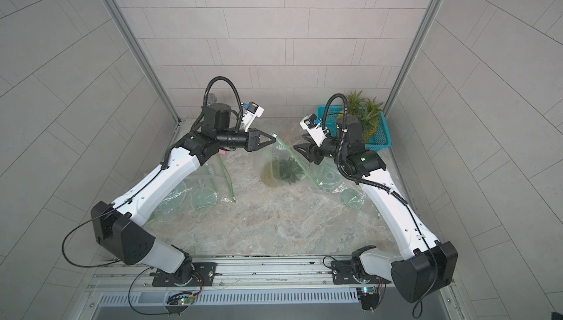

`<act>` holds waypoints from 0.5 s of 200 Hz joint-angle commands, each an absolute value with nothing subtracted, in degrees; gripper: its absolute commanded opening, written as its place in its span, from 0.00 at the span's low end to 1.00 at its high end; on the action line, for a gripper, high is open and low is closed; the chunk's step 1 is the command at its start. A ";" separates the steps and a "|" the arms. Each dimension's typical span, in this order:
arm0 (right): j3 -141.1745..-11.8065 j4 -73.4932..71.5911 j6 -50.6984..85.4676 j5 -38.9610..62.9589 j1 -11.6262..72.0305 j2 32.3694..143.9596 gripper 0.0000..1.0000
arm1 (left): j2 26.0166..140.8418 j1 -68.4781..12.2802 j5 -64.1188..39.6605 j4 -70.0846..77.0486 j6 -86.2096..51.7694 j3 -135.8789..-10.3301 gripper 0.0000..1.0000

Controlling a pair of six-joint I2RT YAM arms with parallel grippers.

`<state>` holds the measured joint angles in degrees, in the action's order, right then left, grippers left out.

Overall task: Open the zip-top bag and take out the pineapple
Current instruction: Adjust the zipper food storage bag at the center of the board.

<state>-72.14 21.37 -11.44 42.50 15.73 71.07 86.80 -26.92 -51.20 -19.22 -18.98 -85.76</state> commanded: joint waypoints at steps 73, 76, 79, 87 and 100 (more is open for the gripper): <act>-69.45 20.77 -9.28 48.79 15.82 71.34 0.55 | 82.75 -27.07 -51.31 -18.38 -14.88 -82.97 0.00; -69.44 20.79 -9.16 48.22 15.82 71.01 0.55 | 82.77 -27.09 -51.13 -18.56 -14.74 -82.97 0.00; -69.43 20.75 -9.12 47.83 15.82 70.71 0.54 | 82.72 -27.07 -50.95 -18.78 -14.64 -82.97 0.00; -69.35 20.74 -9.14 47.49 15.82 69.87 0.54 | 82.66 -27.07 -50.89 -18.97 -14.43 -82.97 0.00; -69.17 20.58 -8.58 47.05 15.78 68.54 0.54 | 82.62 -27.06 -50.70 -19.14 -14.35 -82.92 0.00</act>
<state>-69.54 22.31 -9.56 48.12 15.73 72.62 84.51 -26.92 -50.98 -19.42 -16.67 -83.22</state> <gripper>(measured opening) 0.542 0.046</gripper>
